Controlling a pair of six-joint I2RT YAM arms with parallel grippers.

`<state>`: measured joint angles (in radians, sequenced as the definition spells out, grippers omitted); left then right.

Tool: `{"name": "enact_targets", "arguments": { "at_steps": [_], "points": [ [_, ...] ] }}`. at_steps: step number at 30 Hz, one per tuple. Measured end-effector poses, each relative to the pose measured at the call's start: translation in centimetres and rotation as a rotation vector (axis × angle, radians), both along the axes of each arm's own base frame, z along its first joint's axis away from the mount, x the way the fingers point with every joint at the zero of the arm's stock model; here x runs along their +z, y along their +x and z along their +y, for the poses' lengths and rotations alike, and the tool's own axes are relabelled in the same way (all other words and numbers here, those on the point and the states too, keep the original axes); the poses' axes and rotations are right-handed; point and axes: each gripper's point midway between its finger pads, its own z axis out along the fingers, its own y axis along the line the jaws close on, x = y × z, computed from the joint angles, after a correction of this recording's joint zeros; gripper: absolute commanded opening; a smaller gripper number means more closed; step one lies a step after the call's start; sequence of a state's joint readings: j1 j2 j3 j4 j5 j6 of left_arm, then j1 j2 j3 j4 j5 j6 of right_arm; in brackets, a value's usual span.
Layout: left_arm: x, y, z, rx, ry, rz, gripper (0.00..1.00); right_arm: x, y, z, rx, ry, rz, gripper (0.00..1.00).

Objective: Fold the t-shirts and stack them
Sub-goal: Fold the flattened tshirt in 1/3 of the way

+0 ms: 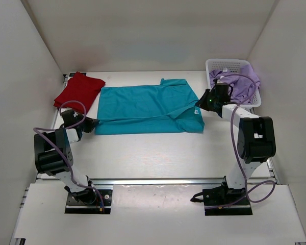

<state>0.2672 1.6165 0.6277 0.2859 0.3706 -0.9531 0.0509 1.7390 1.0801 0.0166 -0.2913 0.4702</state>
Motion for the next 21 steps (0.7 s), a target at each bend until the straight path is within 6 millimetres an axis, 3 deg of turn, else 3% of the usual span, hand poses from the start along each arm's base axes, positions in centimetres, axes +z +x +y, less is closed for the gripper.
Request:
{"name": "enact_targets", "arguments": {
  "at_steps": [2,4,7,11,14,15,17,19,21],
  "points": [
    [-0.6,-0.1,0.0,0.001,-0.005,0.019,0.21,-0.6,0.3,0.1,0.003,0.001,0.013,0.01],
    [-0.7,-0.1,0.0,0.006,-0.009,0.020,0.34,-0.9,0.5,0.1,0.005,0.000,0.019,0.03],
    [-0.1,0.0,0.6,0.023,-0.003,0.003,0.45,-0.1,1.3,0.6,0.015,-0.001,-0.002,0.11],
    [1.9,0.0,1.6,0.053,0.018,-0.048,0.44,2.5,2.9,1.4,0.029,0.000,-0.076,0.31],
    [3.9,-1.0,2.0,0.071,0.051,-0.100,0.40,3.6,2.7,2.1,0.042,-0.001,-0.107,0.32],
    [4.5,-1.5,2.1,0.076,0.064,-0.118,0.39,3.9,2.2,2.2,0.043,0.001,-0.116,0.18],
    [5.2,-2.7,1.7,0.073,0.086,-0.148,0.37,4.1,0.4,2.4,0.046,0.007,-0.133,0.00],
    [4.6,-4.2,0.8,0.059,0.093,-0.147,0.38,3.6,-2.8,2.2,0.037,0.022,-0.127,0.00],
    [2.8,-6.1,-0.1,0.044,0.088,-0.111,0.40,2.5,-6.1,1.9,0.025,0.028,-0.113,0.00]
  ]
}}
